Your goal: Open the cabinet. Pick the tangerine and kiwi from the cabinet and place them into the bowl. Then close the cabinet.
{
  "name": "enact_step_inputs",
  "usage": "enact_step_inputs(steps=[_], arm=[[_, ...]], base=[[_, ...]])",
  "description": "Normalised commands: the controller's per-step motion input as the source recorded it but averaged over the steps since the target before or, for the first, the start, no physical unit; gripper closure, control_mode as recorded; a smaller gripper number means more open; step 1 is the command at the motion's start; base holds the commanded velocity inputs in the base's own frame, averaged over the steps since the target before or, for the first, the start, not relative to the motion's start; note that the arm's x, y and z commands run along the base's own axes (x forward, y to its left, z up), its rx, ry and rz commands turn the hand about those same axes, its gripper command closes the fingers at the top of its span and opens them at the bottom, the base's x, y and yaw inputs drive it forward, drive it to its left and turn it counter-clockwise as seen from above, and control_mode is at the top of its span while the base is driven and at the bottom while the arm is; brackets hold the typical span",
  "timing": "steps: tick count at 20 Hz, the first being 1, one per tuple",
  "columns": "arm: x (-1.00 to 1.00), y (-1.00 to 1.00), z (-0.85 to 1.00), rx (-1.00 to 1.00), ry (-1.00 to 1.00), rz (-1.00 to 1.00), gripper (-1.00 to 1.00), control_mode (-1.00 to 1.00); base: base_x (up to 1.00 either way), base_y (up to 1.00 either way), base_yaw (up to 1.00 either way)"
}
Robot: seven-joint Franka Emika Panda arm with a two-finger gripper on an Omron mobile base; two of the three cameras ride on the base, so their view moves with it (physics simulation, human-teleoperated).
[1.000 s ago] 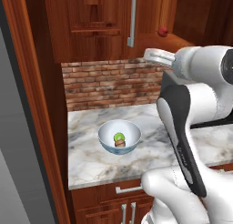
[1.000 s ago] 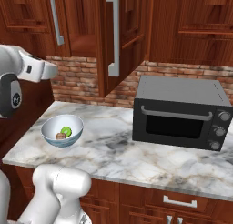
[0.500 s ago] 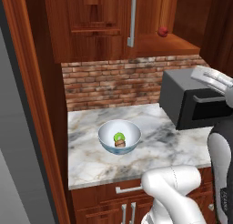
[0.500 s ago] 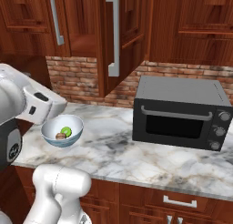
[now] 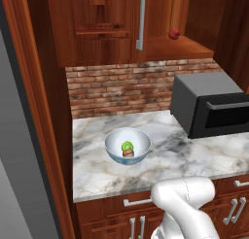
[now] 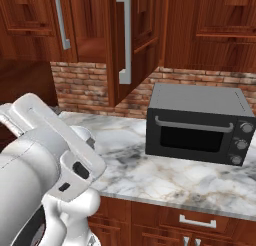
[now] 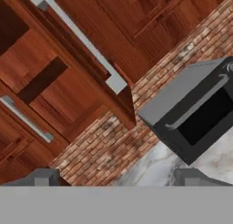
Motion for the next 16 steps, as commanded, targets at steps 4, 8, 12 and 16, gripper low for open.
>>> enact_step_inputs(steps=[4, 8, 12, 16], arm=[[-0.43, -0.97, 0.08, 0.22, 0.05, -0.03, -1.0, -1.0], [0.26, -0.72, 0.04, 0.16, 0.0, 0.15, -1.0, -1.0], [0.76, -0.4, 0.0, 0.04, -0.02, 0.24, -1.0, -1.0], [0.96, -0.04, -0.05, 0.0, -0.1, 0.22, -1.0, -1.0]], base=[[0.0, 0.0, 0.0], [0.0, 0.0, 0.0], [0.0, 0.0, 0.0], [0.0, 0.0, 0.0]])
